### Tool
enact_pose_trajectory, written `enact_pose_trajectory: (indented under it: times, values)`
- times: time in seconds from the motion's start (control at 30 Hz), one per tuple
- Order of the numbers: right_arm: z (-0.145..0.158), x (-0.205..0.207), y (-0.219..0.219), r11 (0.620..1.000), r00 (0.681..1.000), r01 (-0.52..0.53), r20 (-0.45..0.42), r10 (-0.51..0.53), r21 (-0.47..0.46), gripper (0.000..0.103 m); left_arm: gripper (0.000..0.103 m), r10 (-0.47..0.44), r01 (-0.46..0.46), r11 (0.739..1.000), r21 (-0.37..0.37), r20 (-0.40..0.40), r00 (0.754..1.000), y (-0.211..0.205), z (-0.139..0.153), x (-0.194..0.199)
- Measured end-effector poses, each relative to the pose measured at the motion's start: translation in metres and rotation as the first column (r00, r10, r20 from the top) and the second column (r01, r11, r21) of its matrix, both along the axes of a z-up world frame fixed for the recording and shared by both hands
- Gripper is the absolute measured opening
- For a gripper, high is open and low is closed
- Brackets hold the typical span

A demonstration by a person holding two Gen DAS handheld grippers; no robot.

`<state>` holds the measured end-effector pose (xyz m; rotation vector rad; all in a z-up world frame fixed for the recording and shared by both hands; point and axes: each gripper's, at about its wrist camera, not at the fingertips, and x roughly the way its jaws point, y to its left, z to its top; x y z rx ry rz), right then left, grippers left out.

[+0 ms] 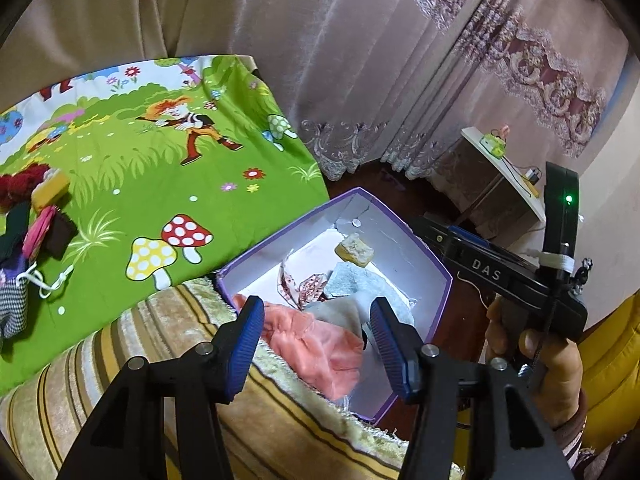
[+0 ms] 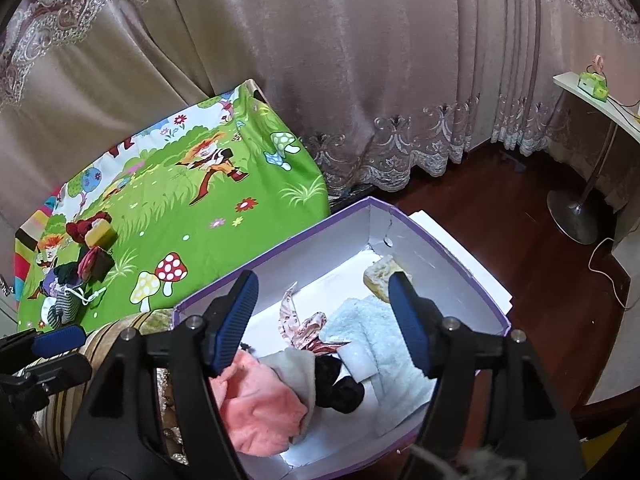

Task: Organize soft objects
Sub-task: 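Carry the pink towel and white cloth to the box and release both, then return both tools to the pile on the bed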

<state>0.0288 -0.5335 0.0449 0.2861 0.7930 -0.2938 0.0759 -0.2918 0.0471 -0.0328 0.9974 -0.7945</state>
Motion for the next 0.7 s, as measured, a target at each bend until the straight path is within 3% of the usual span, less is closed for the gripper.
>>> enact_pose_trajectory:
  times: [0.43,0.7]
  values:
    - [0.010,0.016,0.041,0.995,0.995,-0.098,-0.009,0.098,-0.009,0.073,0.056,0.119,-0.120,0.992,-0.036,-0.020,0.993,0.058,-0.001,0.016]
    - [0.022,0.029,0.079,0.982,0.983,-0.186,-0.014,0.185,-0.027,0.073,0.057,0.219,-0.221,0.974,-0.055,-0.037,0.975,0.109,-0.002,0.030]
